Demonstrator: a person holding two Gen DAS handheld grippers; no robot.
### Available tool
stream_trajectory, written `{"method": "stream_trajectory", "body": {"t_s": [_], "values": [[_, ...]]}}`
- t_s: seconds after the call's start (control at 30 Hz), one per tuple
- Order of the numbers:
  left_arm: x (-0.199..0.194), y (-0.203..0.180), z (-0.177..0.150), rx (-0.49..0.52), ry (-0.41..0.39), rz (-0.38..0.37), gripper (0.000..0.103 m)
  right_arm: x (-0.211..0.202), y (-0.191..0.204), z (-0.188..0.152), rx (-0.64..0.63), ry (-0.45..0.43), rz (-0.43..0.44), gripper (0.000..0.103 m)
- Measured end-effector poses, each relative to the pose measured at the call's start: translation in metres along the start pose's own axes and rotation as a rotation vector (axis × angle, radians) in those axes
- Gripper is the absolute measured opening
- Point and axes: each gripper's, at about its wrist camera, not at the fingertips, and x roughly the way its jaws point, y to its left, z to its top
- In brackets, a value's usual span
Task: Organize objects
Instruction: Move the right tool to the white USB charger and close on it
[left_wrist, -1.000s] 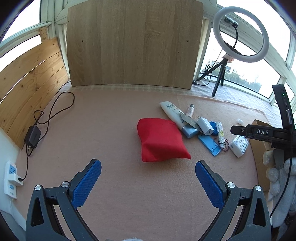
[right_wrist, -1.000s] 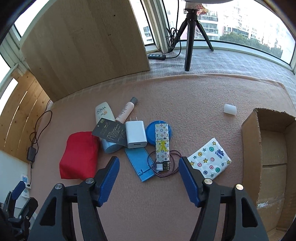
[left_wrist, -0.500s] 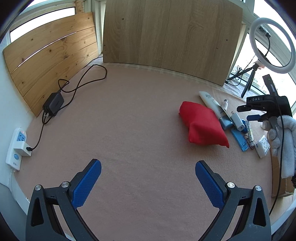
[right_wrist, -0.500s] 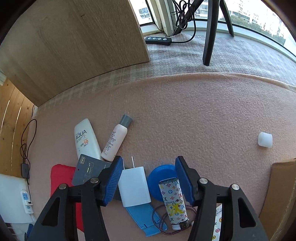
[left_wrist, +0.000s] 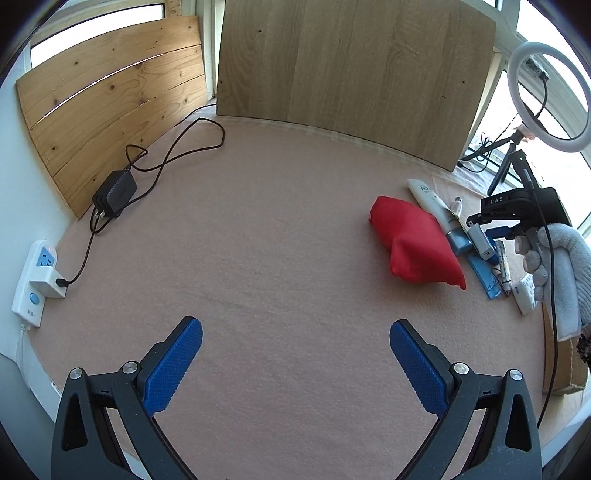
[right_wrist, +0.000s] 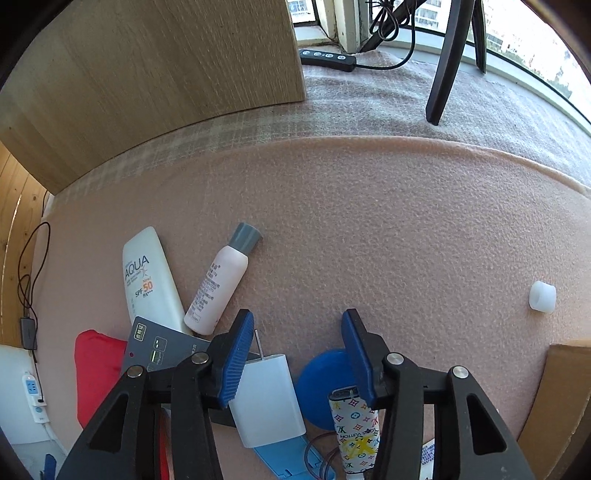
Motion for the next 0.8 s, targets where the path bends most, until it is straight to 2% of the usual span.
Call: {"method": "stream_trajectory", "body": {"t_s": [0.27,0.5,0.73,0.77,0.8], "values": [[-0.003,-0.007,-0.003,0.015,0.007,-0.019,0.103,-0.006,0.019,-0.038,-0.119,0.05,0.063,0.046],[-0.007,-0.023,-0.002,0.05,0.006,-0.047,0.103,-0.021,0.03,-0.103,-0.191,0.017,0.078,0.045],[-0.005,-0.046,0.001,0.11,0.011,-0.081,0.103,-0.044,0.021,-0.168,-0.147,-0.018,0.158,0.045],[-0.005,-0.05,0.001,0.121,0.011,-0.086,0.103,-0.052,0.017,-0.165,-0.139,-0.016,0.167,0.045],[-0.005,-0.054,0.001,0.131,0.011,-0.091,0.103,-0.051,0.014,-0.177,-0.137,-0.016,0.174,0.045]]}}
